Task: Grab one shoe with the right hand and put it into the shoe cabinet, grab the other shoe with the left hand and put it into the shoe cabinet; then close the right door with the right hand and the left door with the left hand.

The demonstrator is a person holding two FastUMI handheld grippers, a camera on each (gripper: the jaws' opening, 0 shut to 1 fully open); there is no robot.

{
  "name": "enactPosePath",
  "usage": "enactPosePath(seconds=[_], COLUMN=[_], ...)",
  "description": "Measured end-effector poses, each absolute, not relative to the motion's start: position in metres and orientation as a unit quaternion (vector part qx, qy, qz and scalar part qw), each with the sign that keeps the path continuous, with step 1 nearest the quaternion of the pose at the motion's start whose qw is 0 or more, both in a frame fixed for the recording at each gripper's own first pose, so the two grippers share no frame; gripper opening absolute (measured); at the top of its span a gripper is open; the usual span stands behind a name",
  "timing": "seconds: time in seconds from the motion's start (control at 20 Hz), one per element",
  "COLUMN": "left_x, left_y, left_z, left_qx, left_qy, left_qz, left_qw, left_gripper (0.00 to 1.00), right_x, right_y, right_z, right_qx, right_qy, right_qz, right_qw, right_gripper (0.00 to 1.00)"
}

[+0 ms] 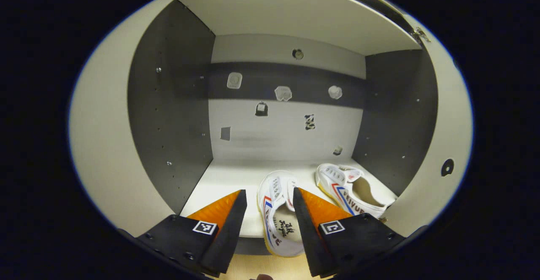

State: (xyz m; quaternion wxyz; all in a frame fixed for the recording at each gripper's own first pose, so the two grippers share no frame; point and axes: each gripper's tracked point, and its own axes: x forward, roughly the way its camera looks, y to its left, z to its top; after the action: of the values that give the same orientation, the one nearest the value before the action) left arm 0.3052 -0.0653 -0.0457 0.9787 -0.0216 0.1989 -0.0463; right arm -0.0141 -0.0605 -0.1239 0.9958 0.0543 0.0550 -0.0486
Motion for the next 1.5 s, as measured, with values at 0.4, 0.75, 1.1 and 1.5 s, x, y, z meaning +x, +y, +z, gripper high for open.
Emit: enactPosePath(seconds=[0.4,0.75,1.1,1.5], left_x=[0.132,0.015,-0.018,-0.021], left_y=[-0.073,-0.030,-0.031,-0.046], left_z=[0.013,-0.059,-0.092,-0.092], left_qx=[-0.041,-0.054,-0.059,-0.052], left_qy=[0.036,0.035,0.054,0.056], left_qz=[-0.077,0.015,0.029,0.006], left_qw=[0.996,0.998,0.996,0.997], left_gripper=[0.97,0.96,0.97,0.97], right_x=[0.002,-0.009,-0.001,0.085], right_y=[-0.031,-0.013,-0.046,-0.181], right_z=[-0.116,-0.107,-0.024,0.087], right_qx=[0.062,0.065,0.041,0.039], right_qy=[0.058,0.051,0.013,-0.036], right_qz=[0.000,0.018,0.019,-0.067], right_qw=[0.996,0.996,0.999,0.996], right_gripper=[0.93,0.93,0.93,0.93])
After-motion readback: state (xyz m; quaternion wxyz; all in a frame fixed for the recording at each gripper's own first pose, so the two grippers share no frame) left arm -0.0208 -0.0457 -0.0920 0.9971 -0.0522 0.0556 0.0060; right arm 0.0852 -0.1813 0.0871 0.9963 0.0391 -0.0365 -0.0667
